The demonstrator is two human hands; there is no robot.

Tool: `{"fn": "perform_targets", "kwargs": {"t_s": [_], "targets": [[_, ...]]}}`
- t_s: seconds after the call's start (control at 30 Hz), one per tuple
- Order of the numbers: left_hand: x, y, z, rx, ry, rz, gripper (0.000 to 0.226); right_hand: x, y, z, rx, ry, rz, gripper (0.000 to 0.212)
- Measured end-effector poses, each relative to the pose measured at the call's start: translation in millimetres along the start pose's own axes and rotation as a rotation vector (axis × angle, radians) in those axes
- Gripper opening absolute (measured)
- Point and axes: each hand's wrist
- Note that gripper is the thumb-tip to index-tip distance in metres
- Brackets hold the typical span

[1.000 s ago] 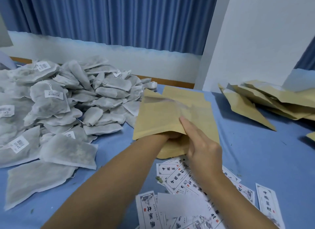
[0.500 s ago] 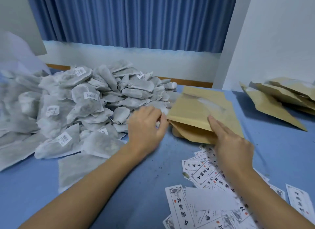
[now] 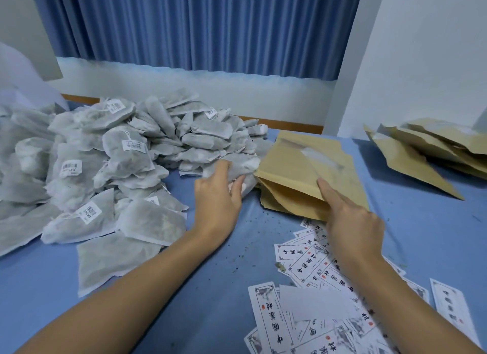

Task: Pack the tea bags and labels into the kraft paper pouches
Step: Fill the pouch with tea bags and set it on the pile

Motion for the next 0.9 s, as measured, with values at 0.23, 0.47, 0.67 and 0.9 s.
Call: {"fn": "perform_targets", "kwargs": {"t_s": [0.23, 0.47, 0.67, 0.9], "targets": [[14, -2, 16, 0.229, -0.516, 0.108, 0.007, 3, 3, -2, 0.001, -0.052, -0.016, 0.084], [24, -13, 40, -0.018, -0.786, 0.141, 0.024, 4, 5, 0, 0.032, -0.054, -0.08, 0.084], [32, -23, 49, -0.334, -0.479, -0.174, 0.034, -1, 4, 1, 0.094, -0.008, -0.134, 0.085], [48, -18, 42, -0.618, 0.285, 0.166, 0.014, -2, 5, 1, 0.152, 0.045, -0.175, 0.082]]}}
Point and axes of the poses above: each hand's wrist, its own z-axis away from the middle knuckle, its own y-axis out of the back of the hand, x = y × z, and after that the axes turned 14 degrees about y, right-handed
